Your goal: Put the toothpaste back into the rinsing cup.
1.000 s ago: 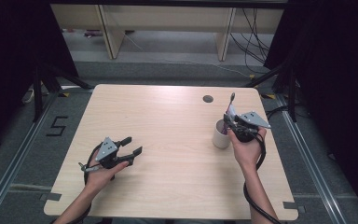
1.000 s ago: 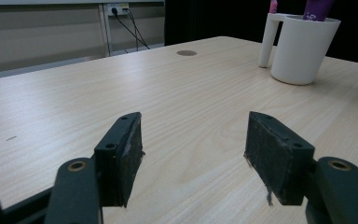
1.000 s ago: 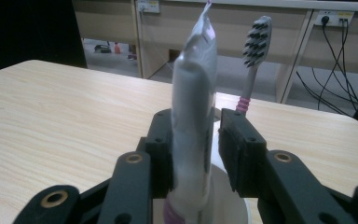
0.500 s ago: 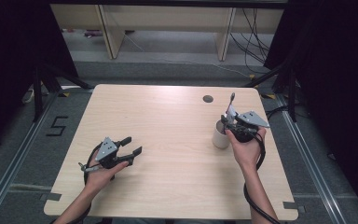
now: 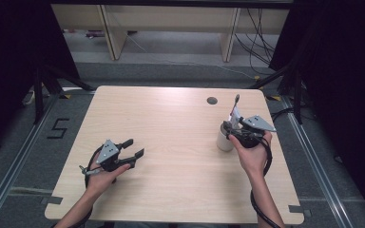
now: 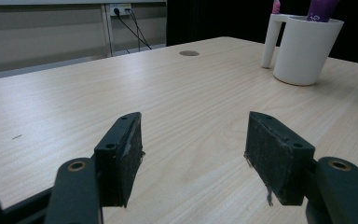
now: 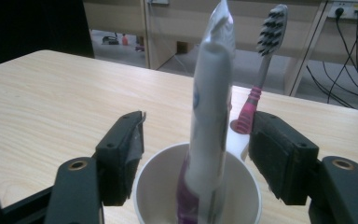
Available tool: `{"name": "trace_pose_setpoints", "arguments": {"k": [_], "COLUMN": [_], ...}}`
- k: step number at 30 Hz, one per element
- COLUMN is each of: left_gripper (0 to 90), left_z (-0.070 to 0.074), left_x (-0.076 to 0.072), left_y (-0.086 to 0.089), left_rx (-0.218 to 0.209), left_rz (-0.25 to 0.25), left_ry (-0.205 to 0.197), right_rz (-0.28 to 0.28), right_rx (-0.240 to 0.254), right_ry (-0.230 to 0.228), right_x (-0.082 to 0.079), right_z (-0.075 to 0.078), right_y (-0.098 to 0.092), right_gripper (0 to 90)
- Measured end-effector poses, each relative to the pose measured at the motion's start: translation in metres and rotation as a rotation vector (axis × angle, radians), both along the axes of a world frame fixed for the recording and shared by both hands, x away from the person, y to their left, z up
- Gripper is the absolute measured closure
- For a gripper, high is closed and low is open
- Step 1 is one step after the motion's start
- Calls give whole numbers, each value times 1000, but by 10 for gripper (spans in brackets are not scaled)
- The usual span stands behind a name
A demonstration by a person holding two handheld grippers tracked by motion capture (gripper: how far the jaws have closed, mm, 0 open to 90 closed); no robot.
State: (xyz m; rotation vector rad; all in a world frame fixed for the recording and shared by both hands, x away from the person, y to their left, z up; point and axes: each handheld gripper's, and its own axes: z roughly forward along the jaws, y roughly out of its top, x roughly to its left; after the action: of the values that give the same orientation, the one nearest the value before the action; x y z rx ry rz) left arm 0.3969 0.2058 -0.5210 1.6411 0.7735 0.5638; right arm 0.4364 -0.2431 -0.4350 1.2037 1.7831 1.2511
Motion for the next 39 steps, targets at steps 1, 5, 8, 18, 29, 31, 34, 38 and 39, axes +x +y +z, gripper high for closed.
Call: {"name": "trace_pose_setpoints", "arguments": {"k": [1, 5, 8, 18, 29, 31, 34, 38, 39], "left_gripper": [363, 363, 363, 362, 363, 363, 363, 363, 363], "left_z": [0, 0, -1, -1, -2, -2, -2, -2, -2], "left_x": [0, 0, 1, 1, 1, 1, 1, 0, 0], "left_y": [0, 1, 0, 1, 2, 2, 1, 1, 1], "left_rx": [-3, -2, -12, -2, 0, 0, -3, 1, 1], "left_rz": [0, 5, 2, 9, 11, 12, 10, 10, 10], "left_ry": [0, 2, -4, 3, 2, 2, -1, -2, -2], "right_rz": [-3, 17, 6, 18, 19, 7, 1, -1, -1], "right_rx": [23, 13, 31, 16, 43, 40, 56, 63, 61], "right_ry": [14, 3, 17, 12, 32, 27, 39, 26, 24], "right_x": [-2, -6, -11, -25, -39, -41, -45, -49, -51], "right_z": [0, 0, 0, -4, -11, -12, -16, -21, -22], "right_y": [1, -3, -4, -10, -17, -18, -20, -22, -23], "right_gripper": [349, 344, 344, 342, 342, 342, 343, 343, 344]}}
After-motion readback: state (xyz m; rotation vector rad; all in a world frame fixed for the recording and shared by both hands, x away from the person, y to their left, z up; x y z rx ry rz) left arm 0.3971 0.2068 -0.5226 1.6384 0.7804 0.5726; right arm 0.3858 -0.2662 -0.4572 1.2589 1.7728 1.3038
